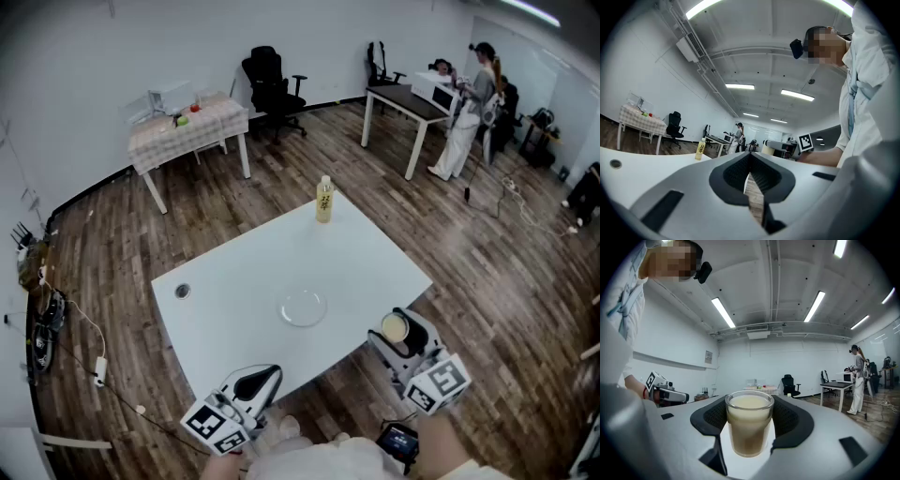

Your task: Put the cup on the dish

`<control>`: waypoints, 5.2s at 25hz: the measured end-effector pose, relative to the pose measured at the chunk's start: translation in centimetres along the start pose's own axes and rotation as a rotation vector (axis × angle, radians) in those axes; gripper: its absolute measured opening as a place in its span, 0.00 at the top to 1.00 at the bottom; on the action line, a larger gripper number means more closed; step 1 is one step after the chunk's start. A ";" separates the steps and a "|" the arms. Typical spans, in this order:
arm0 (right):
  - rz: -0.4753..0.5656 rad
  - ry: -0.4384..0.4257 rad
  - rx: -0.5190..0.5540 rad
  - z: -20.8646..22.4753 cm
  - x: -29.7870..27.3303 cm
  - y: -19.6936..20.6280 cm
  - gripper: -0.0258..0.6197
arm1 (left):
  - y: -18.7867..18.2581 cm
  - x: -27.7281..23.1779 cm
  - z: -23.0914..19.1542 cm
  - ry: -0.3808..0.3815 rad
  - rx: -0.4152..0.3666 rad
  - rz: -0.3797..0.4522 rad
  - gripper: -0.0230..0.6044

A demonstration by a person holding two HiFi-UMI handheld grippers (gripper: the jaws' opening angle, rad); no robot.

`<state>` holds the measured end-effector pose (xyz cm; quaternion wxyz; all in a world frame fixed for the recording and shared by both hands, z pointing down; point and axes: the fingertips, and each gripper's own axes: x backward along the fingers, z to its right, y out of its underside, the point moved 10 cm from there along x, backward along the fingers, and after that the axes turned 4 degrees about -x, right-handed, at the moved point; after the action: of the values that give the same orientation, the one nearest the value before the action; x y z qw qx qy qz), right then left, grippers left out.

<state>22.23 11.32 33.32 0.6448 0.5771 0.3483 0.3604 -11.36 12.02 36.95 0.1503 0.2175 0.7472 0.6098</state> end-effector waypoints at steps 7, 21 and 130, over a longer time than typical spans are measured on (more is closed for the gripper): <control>0.000 -0.001 0.004 -0.2 0.1 0.6 0.52 | 0.6 0.4 0.0 0.006 0.010 -0.015 0.96; -0.008 -0.003 -0.024 0.2 -0.3 0.3 0.52 | -0.8 -1.4 0.1 0.090 -0.046 0.008 0.96; -0.329 -0.280 0.103 3.1 -26.0 22.8 0.52 | 5.8 -11.3 -12.7 0.239 0.073 -0.054 0.96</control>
<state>10.57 -11.04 57.19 0.7068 0.5890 0.3625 0.1486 -7.04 -3.58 44.84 0.0685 0.1286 0.7871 0.5993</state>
